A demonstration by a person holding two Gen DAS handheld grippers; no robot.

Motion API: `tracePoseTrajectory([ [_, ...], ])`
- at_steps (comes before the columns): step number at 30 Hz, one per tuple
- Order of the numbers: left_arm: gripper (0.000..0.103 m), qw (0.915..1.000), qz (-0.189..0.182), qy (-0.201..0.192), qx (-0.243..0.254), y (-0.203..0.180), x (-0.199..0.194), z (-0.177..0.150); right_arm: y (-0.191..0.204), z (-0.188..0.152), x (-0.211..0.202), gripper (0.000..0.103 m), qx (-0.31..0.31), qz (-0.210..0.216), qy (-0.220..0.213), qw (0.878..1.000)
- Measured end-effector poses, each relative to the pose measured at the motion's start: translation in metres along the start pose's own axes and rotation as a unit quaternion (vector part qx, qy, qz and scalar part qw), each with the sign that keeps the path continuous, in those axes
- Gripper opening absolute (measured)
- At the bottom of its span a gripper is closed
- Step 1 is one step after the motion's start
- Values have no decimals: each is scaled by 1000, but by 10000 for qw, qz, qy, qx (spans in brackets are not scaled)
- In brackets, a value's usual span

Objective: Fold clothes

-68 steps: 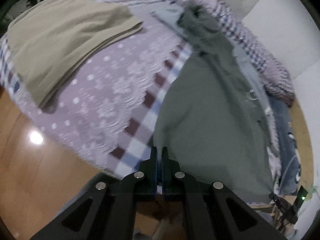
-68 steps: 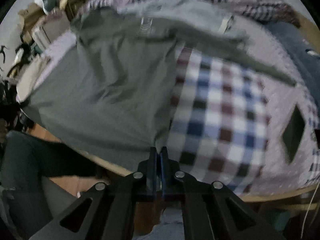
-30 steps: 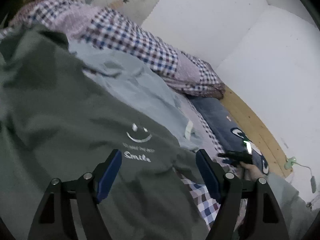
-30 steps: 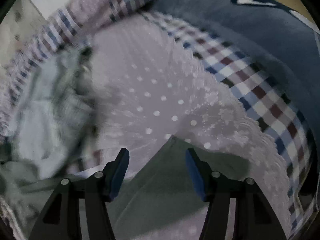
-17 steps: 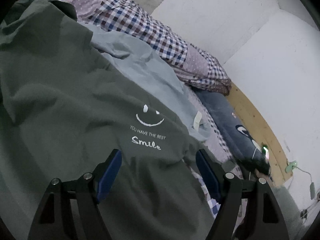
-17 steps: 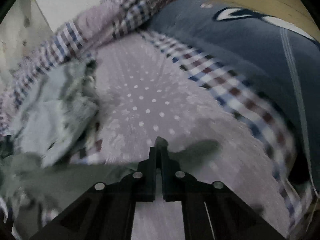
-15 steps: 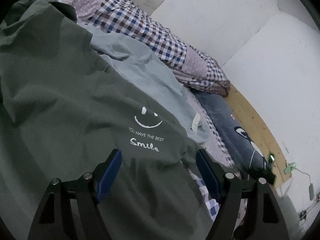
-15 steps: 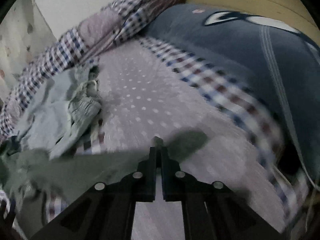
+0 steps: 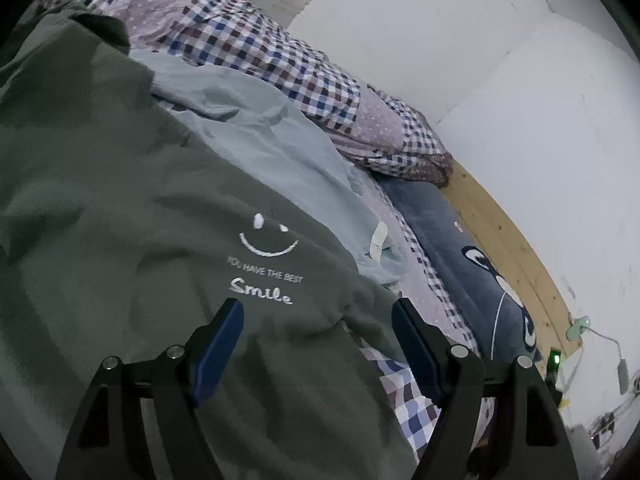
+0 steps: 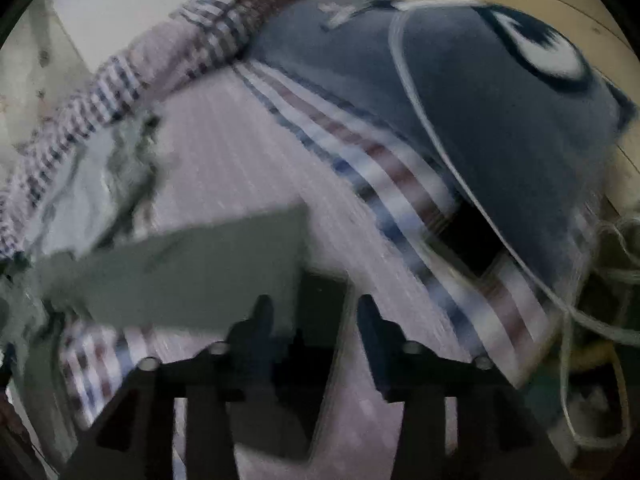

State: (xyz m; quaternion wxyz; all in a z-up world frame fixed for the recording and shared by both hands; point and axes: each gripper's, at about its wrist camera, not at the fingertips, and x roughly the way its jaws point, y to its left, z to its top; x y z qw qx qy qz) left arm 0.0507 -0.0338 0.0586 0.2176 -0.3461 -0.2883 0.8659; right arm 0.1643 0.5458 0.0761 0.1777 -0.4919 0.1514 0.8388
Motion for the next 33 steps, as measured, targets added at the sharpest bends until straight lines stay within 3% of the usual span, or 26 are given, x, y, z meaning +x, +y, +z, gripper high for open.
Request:
tracePoseTrajectory([
  [7,82,9995,104,220,215,-17,18,36,14,54,55,51,-304,206,57,9993],
  [12,83,9950,292,812,499,-37,69,81,16,64,70,53,-501,411,-61,9979],
  [16,83,9844,664,1560,479,-46,132,99,23,63,68,50,-812,689,-159,9942],
  [19,83,9716,1110,2047,408,-45,178,102,28,59,66,42,-1066,741,-156,9914],
  [22,83,9661,1371,2174,264,-47,205,104,33,56,65,14,-1296,761,-145,9885],
  [24,81,9614,1589,2247,28,-44,222,106,35,56,67,9,-1404,763,-140,9871],
  [28,42,9451,2229,2383,-182,-31,243,100,35,55,63,3,-1605,810,-162,9836],
  [29,24,9447,2276,2347,-244,-27,245,99,34,55,60,3,-1647,826,-205,9827],
  [31,0,9485,2230,2218,-370,-25,242,100,34,56,54,2,-1665,819,-363,9820],
  [33,0,9587,2092,1877,-439,-29,232,109,28,61,44,1,-1595,773,-599,9823],
])
